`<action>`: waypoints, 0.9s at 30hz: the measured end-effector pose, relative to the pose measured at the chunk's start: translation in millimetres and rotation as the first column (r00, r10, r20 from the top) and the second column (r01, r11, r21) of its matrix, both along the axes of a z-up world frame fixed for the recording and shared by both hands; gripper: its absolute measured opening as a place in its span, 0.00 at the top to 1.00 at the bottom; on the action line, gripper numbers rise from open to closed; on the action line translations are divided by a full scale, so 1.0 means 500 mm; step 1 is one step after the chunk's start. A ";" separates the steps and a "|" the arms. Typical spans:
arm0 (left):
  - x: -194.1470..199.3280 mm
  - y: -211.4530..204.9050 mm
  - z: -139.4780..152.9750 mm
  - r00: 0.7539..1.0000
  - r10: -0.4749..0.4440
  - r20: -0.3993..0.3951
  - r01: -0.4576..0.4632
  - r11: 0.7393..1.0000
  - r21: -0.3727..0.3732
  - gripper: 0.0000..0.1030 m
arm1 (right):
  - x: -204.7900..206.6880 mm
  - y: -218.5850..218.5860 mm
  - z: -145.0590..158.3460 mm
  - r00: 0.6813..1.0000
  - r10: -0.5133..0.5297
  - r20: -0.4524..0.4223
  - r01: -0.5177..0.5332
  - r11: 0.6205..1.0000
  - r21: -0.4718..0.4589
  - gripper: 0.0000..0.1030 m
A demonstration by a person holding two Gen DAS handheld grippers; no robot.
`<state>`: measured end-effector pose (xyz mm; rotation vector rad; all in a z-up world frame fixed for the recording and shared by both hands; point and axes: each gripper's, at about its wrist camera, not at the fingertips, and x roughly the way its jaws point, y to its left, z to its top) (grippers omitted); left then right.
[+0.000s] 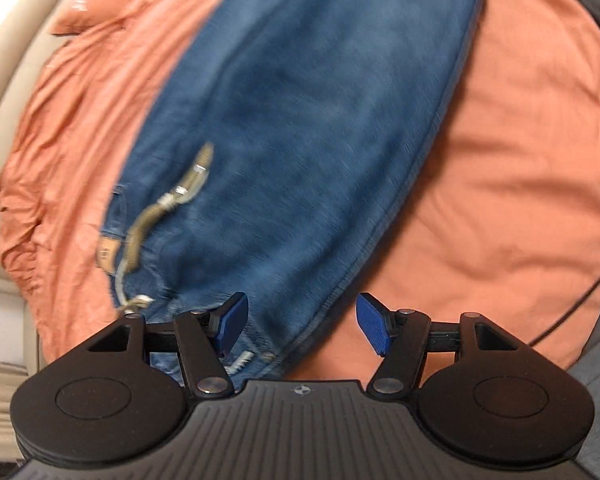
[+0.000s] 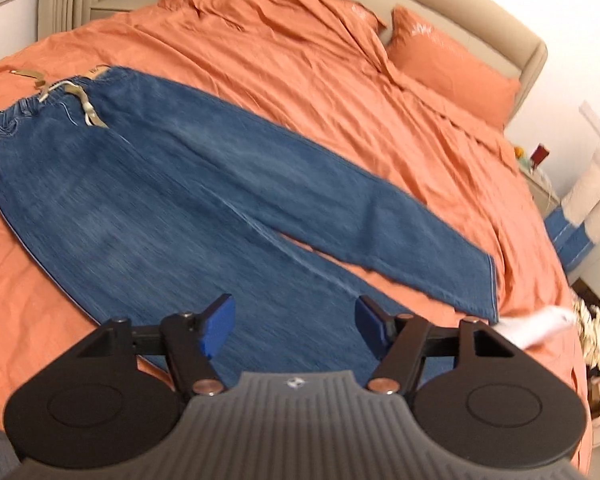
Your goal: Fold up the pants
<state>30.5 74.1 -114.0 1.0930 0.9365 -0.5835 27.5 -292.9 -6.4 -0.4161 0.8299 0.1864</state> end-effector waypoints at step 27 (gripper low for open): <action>0.046 -0.022 0.085 0.856 0.419 0.304 -0.337 0.896 -0.288 0.89 | -0.006 -0.215 -0.157 0.928 0.217 -0.302 -0.341 0.822 -0.457 0.79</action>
